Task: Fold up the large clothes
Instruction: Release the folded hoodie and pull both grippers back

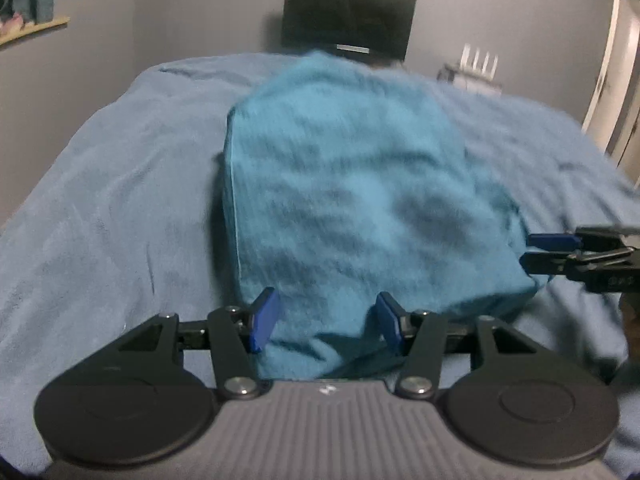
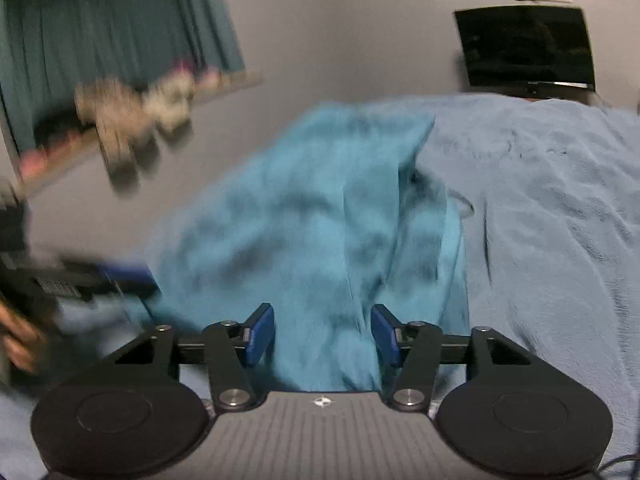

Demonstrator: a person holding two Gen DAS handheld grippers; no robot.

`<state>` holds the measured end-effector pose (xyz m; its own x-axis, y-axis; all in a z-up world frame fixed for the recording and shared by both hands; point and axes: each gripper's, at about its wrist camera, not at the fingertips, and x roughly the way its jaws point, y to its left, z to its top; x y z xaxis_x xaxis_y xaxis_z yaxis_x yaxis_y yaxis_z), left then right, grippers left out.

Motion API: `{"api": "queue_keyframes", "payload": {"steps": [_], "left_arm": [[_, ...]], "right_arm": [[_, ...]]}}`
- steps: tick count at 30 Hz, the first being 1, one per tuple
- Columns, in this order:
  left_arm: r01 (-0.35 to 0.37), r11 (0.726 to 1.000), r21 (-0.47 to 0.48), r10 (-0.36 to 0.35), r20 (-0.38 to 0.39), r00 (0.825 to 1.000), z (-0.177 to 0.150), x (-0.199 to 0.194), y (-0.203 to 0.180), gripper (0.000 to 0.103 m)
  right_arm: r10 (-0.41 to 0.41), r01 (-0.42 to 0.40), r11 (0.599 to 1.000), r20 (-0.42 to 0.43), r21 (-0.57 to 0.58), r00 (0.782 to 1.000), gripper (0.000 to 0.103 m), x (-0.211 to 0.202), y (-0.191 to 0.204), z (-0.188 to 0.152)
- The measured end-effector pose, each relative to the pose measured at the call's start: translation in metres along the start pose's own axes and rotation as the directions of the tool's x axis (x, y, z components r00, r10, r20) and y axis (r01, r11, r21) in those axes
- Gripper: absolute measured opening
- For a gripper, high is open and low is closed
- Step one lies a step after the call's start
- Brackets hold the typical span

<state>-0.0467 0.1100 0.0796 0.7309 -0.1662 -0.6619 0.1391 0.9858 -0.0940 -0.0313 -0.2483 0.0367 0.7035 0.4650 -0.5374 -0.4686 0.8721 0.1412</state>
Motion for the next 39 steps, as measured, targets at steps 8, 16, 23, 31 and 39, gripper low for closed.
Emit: {"api": "queue_keyframes", "payload": {"steps": [8, 16, 23, 31, 39], "left_arm": [[-0.066, 0.996, 0.067, 0.067, -0.007, 0.998, -0.009, -0.003, -0.015, 0.051], [-0.098, 0.995, 0.013, 0.098, -0.031, 0.995, -0.007, -0.055, -0.021, 0.071], [-0.103, 0.994, 0.034, 0.103, -0.001, 0.995, -0.018, -0.081, -0.03, 0.091], [-0.118, 0.993, 0.014, 0.119, -0.082, 0.99, -0.029, -0.032, -0.028, 0.092], [-0.118, 0.992, 0.039, 0.124, -0.18, 0.976, -0.039, 0.019, -0.031, 0.092]], "right_arm": [[-0.078, 0.078, 0.997, -0.018, 0.013, 0.997, 0.053, -0.018, 0.001, -0.009], [-0.151, 0.151, 0.988, 0.018, -0.029, 0.988, 0.083, -0.078, 0.028, -0.004], [-0.181, 0.18, 0.981, -0.004, -0.065, 0.983, 0.098, -0.093, 0.053, -0.007], [-0.201, 0.2, 0.98, -0.102, -0.024, 0.974, 0.101, -0.055, 0.047, -0.016], [-0.193, 0.196, 0.981, -0.176, 0.001, 0.965, 0.101, -0.015, 0.034, -0.019]]}}
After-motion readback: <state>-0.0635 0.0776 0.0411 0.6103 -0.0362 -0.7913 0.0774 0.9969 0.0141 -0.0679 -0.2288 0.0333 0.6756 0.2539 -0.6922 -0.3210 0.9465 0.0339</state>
